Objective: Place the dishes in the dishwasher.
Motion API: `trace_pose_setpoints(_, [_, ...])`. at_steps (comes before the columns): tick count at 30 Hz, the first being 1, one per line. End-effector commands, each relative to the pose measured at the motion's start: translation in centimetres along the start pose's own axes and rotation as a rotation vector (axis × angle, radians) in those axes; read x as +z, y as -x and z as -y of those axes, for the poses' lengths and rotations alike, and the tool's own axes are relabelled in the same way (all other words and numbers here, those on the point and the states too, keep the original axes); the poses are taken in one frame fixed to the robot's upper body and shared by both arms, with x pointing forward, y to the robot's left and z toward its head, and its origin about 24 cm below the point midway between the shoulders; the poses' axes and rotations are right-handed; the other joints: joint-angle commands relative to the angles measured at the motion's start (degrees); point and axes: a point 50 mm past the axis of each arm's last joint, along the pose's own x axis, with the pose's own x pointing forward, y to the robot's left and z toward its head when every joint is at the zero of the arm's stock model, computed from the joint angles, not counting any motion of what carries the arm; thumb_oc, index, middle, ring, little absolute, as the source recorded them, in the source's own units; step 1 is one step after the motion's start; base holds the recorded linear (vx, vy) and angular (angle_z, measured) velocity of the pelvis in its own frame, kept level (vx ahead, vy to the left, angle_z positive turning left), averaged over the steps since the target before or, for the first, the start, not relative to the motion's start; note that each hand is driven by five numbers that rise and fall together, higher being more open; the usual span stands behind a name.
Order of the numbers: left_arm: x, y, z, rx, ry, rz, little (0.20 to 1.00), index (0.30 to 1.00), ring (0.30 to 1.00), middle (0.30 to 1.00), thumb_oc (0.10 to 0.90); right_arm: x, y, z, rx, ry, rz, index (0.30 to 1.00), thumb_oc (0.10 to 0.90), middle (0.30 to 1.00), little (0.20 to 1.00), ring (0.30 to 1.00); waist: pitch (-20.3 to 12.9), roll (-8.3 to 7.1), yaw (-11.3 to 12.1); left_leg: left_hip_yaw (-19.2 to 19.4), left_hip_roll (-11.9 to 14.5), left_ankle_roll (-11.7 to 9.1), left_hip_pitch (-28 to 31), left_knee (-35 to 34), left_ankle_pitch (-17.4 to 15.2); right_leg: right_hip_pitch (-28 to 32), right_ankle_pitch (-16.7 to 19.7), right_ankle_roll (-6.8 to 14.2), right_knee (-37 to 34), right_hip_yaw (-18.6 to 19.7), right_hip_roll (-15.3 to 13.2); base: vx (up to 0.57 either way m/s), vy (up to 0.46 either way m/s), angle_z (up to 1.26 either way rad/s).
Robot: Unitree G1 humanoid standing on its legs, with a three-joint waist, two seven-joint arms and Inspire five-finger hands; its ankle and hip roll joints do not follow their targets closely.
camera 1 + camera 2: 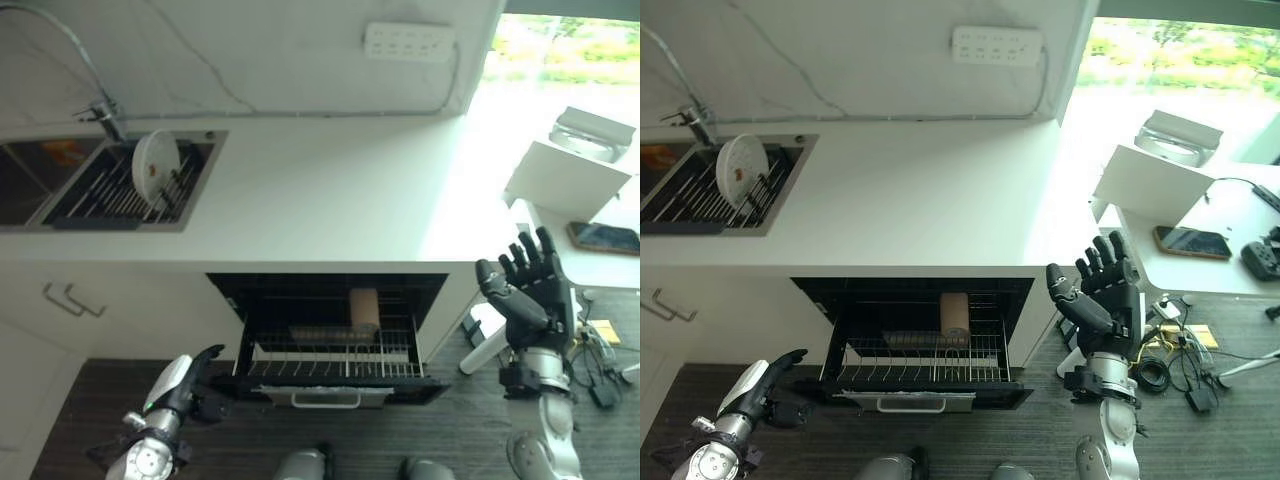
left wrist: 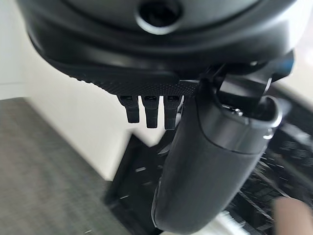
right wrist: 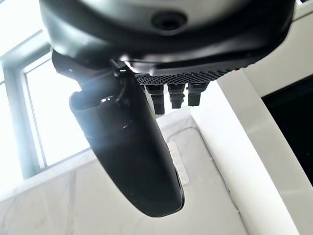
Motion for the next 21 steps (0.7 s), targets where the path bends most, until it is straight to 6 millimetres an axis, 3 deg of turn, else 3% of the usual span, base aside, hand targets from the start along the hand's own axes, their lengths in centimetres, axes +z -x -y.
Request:
trace_pose_setpoints(1, [2.4,-1.4,-4.4,0.271,0.123,0.134,0.900,0.900,0.900,0.900,0.800,4.1,-2.3,-1.5,0.128,-0.024,0.260,0.900,0.800,0.900,0.900,0.900,1.51,-0.18,0.16,-3.54,-6.74,2.71,5.47,-2.47,-8.18,2.14,1.62,-0.60,-1.26,0.71,3.00,0.01,-0.112,0.27])
trace_pose_setpoints(3, [2.1,-1.3,-4.2,0.276,0.148,0.122,0.900,0.900,0.900,0.900,0.800,4.2,-2.3,-1.5,0.134,-0.026,0.260,0.900,0.800,0.900,0.900,0.900,1.59,-0.33,0.14,-3.51,-7.05,2.58,5.95,-2.47,-8.09,2.27,0.86,-0.94,-1.26,0.55,2.85,0.02,-0.104,0.12])
trace_pose_setpoints(4, [0.8,-1.0,-2.9,0.285,0.213,0.066,0.900,0.900,0.900,0.900,0.800,4.6,-2.2,-1.6,0.177,-0.006,0.290,0.900,0.800,0.900,0.900,0.900,1.85,-0.83,0.20,-2.73,-8.23,2.20,7.64,-2.47,-7.72,2.22,-2.22,-2.20,-1.26,0.75,2.24,0.03,-0.104,0.01])
trace_pose_setpoints(7, [-0.3,-0.8,-1.6,0.287,0.238,0.023,0.900,0.900,0.900,0.900,0.800,5.7,-2.2,-1.5,0.173,0.028,0.349,0.900,0.800,0.900,0.900,0.900,3.29,-2.33,0.64,-1.33,-9.49,1.07,8.07,-2.47,-5.94,2.86,-2.79,-2.99,-1.26,0.87,0.21,-0.06,-0.050,-0.05])
trace_pose_setpoints(10, [-0.6,-0.9,-0.7,0.301,0.287,0.005,0.900,0.900,0.900,0.900,0.800,5.9,-2.6,-1.8,0.153,0.027,0.370,0.900,0.800,0.900,0.900,0.900,3.91,-2.44,0.72,-0.51,-6.94,-1.16,7.15,-2.47,-3.42,3.16,-3.00,-2.95,-1.26,1.20,-0.62,-0.11,0.142,0.13])
trace_pose_setpoints(14, [-1.3,-1.2,-0.2,0.337,0.394,-0.050,0.900,0.900,0.900,0.900,0.800,6.3,-2.8,-2.7,0.177,0.084,0.409,0.900,0.800,0.900,0.900,0.900,2.57,-0.80,0.16,-4.78,-0.77,-3.49,4.72,-2.47,-2.24,2.74,-3.21,-2.33,-1.26,2.75,-1.60,-0.07,0.404,0.12])
trace_pose_setpoints(16, [-1.1,-1.6,0.0,0.315,0.403,-0.041,0.900,0.900,0.900,0.900,0.800,6.8,-3.0,-2.6,0.151,0.108,0.434,0.900,0.800,0.900,0.900,0.900,2.13,0.27,-0.69,-4.36,1.71,-4.29,4.26,-2.47,-2.57,3.29,-3.66,-1.95,-1.26,2.11,-2.94,-0.06,0.505,-0.03])
trace_pose_setpoints(18, [-0.5,-1.9,0.6,0.275,0.389,-0.018,0.900,0.900,0.900,0.900,0.800,7.3,-3.0,-1.9,0.094,0.108,0.454,0.900,0.800,0.900,0.900,0.900,1.63,0.65,-1.18,-4.06,1.84,-4.41,4.79,-2.47,-3.92,3.53,-3.32,-1.23,-1.26,1.57,-4.31,-0.06,0.444,0.01])
trace_pose_setpoints(21, [-0.5,-1.7,1.0,0.253,0.382,-0.018,0.900,0.900,0.900,0.900,0.800,7.4,-3.0,-1.6,0.048,0.104,0.468,0.900,0.800,0.900,0.900,0.900,0.96,0.75,-0.72,-6.49,-1.65,-2.81,6.75,-2.47,-6.78,2.02,-1.43,0.94,-1.26,2.96,-6.64,-0.03,0.299,0.13])
